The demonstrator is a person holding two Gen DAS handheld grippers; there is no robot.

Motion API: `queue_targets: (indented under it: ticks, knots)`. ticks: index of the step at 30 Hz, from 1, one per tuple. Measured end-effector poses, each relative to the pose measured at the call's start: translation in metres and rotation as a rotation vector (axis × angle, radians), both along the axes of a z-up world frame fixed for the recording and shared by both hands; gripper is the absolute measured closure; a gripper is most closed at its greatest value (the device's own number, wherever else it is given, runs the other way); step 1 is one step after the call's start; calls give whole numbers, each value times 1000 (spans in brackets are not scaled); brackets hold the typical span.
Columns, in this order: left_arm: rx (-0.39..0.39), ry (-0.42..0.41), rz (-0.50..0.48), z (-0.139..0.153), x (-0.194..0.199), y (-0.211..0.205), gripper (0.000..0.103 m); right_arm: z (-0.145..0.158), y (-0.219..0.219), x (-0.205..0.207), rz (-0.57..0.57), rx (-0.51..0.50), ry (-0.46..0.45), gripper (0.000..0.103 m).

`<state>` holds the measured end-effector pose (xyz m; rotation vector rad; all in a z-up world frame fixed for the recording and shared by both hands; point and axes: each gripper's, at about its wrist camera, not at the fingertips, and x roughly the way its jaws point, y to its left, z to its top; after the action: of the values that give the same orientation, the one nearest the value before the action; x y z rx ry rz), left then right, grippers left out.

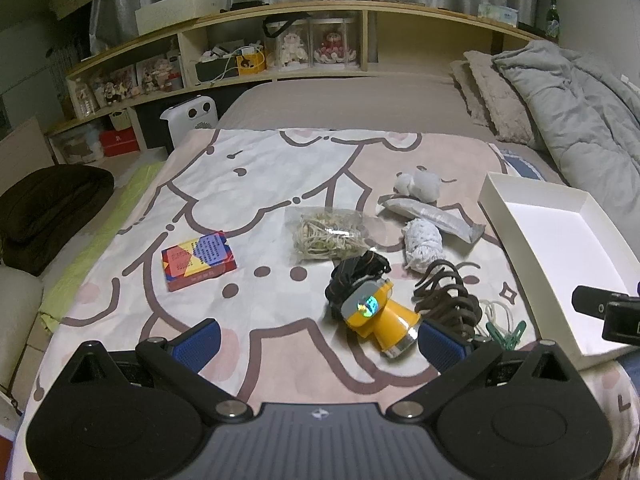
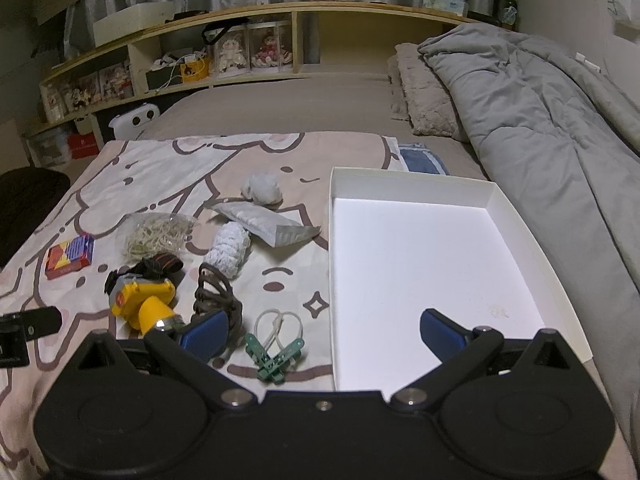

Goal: Organize objects
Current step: 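Grasp the yellow headlamp with the left tool while the right tool approaches the brown claw clip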

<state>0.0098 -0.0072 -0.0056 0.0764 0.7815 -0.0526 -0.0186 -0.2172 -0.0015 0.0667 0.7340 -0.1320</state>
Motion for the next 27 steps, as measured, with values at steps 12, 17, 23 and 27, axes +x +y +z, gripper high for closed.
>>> queue_targets:
  ticks: [12,17,23,27]
  knots:
    - [-54,35,-23,-18,36,-2,0,-5,0,34,30,136,-58,4]
    - [-104,91,1,-35,51,6,0,-13,6,52,46,154,-64,12]
    - [-251,160,49,-51,63,19,0,-26,3,72,57,244,-28,17]
    - [-342,172,44,-57,73,19,4,-38,2,88,78,341,14,31]
